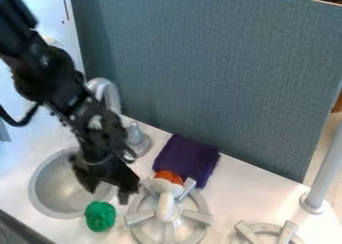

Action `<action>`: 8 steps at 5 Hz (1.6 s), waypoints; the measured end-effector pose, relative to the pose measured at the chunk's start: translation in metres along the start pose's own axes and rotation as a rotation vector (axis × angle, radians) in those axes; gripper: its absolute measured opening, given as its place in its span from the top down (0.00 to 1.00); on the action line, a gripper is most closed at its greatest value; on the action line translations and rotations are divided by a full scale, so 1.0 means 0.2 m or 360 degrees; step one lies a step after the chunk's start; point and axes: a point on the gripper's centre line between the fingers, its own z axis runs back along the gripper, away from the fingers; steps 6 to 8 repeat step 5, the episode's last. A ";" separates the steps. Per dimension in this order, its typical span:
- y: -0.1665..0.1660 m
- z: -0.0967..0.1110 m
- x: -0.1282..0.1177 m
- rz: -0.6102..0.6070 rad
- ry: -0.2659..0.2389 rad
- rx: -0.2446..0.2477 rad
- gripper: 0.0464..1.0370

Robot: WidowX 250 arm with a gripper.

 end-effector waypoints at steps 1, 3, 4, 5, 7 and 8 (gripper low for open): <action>-0.12 0.05 0.03 -0.0093 -0.0064 -0.0055 0.03; -0.44 0.07 0.06 -0.0339 -0.0049 -0.0278 0.04; -0.46 -0.01 0.05 -0.0337 0.0048 -0.0246 0.04; -0.43 -0.02 0.06 -0.0315 0.0049 -0.0200 0.04; -0.43 -0.02 0.06 -0.0315 0.0049 -0.0200 0.04; -0.43 -0.02 0.06 -0.0315 0.0049 -0.0200 0.04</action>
